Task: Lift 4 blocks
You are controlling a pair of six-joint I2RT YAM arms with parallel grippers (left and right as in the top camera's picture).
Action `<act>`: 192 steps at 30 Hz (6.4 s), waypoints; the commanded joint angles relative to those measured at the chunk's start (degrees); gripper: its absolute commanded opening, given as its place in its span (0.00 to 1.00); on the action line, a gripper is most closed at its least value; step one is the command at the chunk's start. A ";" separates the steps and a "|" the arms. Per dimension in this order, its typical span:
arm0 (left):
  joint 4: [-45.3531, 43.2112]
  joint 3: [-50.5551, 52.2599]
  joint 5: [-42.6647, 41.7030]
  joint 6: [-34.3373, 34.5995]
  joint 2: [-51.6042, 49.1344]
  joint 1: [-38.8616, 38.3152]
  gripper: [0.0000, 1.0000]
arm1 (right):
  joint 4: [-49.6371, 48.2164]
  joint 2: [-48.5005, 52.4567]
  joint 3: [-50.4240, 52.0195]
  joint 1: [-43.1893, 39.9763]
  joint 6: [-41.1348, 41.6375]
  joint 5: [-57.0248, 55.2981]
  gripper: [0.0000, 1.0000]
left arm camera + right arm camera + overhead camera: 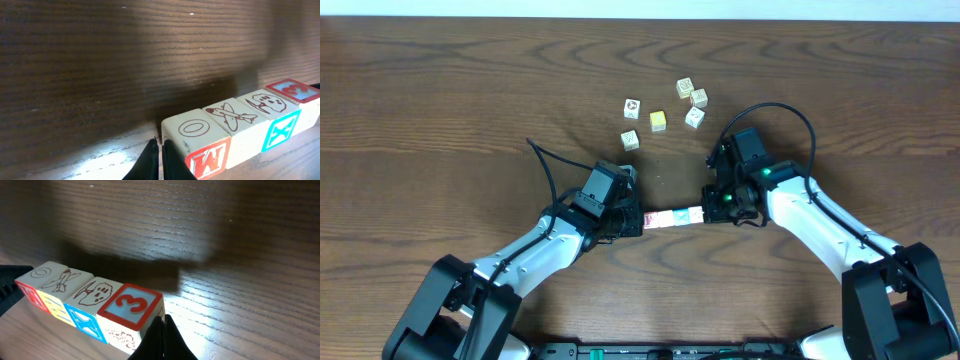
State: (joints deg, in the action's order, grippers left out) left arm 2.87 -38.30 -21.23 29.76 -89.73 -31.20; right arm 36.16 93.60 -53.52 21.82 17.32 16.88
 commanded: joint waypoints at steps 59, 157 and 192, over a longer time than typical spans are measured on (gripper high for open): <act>1.42 -3.17 2.89 -0.98 0.04 -2.05 0.08 | -1.57 0.28 3.39 3.41 1.53 -5.64 0.02; 0.90 -3.34 19.15 -2.27 8.63 10.29 0.74 | -20.28 0.28 3.39 -1.16 3.61 -30.99 0.99; -3.91 -3.32 23.41 -2.05 8.63 10.29 0.74 | -20.26 0.28 3.39 -1.16 3.61 -30.97 0.99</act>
State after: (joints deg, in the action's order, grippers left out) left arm -0.54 -40.34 1.43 28.08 -81.82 -21.19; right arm 15.81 93.60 -50.09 20.99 20.73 -12.95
